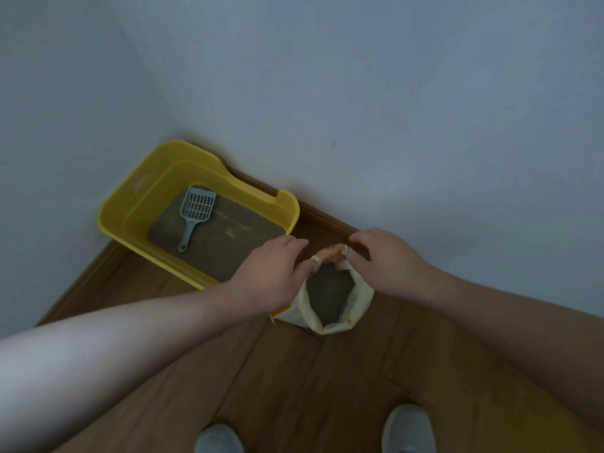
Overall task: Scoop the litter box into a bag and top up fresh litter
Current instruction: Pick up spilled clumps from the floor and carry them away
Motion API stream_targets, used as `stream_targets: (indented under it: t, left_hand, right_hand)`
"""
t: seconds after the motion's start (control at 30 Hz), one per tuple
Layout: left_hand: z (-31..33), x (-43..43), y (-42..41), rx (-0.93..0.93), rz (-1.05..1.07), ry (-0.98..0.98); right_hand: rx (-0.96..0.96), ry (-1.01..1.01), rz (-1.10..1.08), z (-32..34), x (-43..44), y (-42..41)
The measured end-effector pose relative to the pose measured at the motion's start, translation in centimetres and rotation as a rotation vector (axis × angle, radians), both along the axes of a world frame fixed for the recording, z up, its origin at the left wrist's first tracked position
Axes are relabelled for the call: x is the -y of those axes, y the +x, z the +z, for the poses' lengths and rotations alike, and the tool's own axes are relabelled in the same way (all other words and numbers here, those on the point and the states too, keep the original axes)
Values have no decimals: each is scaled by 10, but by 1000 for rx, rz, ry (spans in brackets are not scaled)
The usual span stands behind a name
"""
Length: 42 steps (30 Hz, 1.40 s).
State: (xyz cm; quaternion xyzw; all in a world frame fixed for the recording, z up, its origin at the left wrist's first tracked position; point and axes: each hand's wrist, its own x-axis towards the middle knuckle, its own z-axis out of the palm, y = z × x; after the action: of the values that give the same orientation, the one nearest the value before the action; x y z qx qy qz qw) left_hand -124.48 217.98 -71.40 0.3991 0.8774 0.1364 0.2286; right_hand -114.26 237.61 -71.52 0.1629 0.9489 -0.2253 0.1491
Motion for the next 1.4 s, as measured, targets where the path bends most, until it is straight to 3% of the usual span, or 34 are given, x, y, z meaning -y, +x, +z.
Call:
stream_targets:
  t: [0.43,0.63,1.03,1.4]
  left_hand:
    - [189,46,-9,68,-30,-104]
    - [241,70,-16,16,-101,-177]
    - [247,118,-20,-67,-85,-159]
    - [225,229,-102,-88,-157,-248]
  right_hand:
    - [130,-8,-86,177,65,3]
    - [142,52,-86,240,96,2]
    - [56,76,-97,258,163,-8]
    - [94,80,-275,234,266,-54]
